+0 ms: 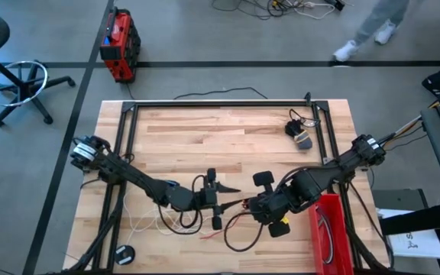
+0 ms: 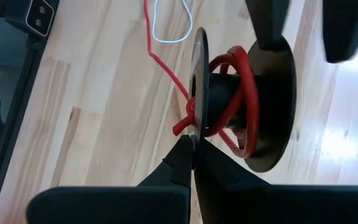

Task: Coil cords
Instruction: Coil the red wire onto the spool

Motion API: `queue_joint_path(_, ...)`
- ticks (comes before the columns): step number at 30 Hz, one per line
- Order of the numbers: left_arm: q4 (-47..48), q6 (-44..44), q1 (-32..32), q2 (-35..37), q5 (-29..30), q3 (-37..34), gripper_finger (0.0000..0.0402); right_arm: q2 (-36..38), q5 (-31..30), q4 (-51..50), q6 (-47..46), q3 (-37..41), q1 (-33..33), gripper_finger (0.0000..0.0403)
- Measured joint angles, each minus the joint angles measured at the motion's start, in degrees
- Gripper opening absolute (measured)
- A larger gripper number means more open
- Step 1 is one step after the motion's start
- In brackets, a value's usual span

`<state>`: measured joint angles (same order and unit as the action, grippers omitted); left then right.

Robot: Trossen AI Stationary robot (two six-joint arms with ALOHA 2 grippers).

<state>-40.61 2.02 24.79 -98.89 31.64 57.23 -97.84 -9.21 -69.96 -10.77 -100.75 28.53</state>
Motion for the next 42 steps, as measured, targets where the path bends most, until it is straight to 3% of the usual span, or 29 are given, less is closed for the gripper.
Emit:
queue_joint_path(6,-0.1,-1.7,-0.8,-2.1,-6.5,0.4,0.0071,0.0,0.2,1.5,0.8,0.0,0.0,0.0000)
queue_joint_path(10,-0.1,-1.7,-0.7,-3.2,-6.9,1.2,0.0015,0.1,1.1,1.7,0.0,0.0,0.1,0.0000)
queue_joint_path(17,-1.6,-2.6,-0.3,-3.1,-6.7,1.1,0.0003,2.8,-0.3,3.2,-2.4,-1.1,1.6,0.0001)
queue_joint_path(22,-4.5,-0.1,0.9,-2.3,-6.4,0.9,0.0001,6.3,-3.3,4.0,-4.8,-2.9,3.9,0.0027)
queue_joint_path(25,-5.9,2.4,2.0,-0.6,-6.6,0.9,0.0001,8.9,-7.4,3.7,-6.1,-2.9,6.3,0.0052)
queue_joint_path(29,-9.3,5.3,2.7,1.7,-6.6,0.9,0.0000,12.2,-17.3,6.0,-6.2,-1.6,11.0,0.0080)
queue_joint_path(35,-17.3,9.9,2.8,2.5,-7.1,0.9,0.0000,15.2,-30.3,21.1,-4.6,5.8,17.0,0.0102)
queue_joint_path(42,-22.0,11.1,2.7,2.5,-7.4,0.9,0.0000,14.0,-41.3,41.5,1.7,14.7,17.2,0.0108)
